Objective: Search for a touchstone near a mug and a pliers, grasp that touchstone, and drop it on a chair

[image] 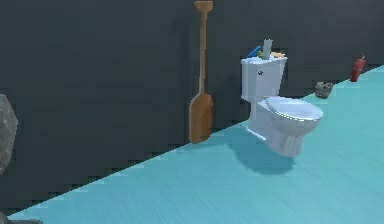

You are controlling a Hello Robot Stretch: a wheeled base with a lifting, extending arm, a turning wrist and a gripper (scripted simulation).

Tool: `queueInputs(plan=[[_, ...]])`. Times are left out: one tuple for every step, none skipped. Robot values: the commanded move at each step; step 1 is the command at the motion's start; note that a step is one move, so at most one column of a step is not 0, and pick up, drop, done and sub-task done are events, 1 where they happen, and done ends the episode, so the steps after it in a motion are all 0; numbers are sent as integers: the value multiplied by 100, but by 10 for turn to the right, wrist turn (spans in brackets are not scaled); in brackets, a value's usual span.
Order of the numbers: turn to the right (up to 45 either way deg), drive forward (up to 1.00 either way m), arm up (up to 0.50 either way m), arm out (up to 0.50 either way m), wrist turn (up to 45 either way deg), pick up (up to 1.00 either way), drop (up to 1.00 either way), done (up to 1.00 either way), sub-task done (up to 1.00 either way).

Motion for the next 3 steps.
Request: queueInputs(plan=[[120,0,0,0,0,0,0,0,0],[0,40,0,0,0,0,0,0,0],[420,0,0,0,0,0,0,0,0]])
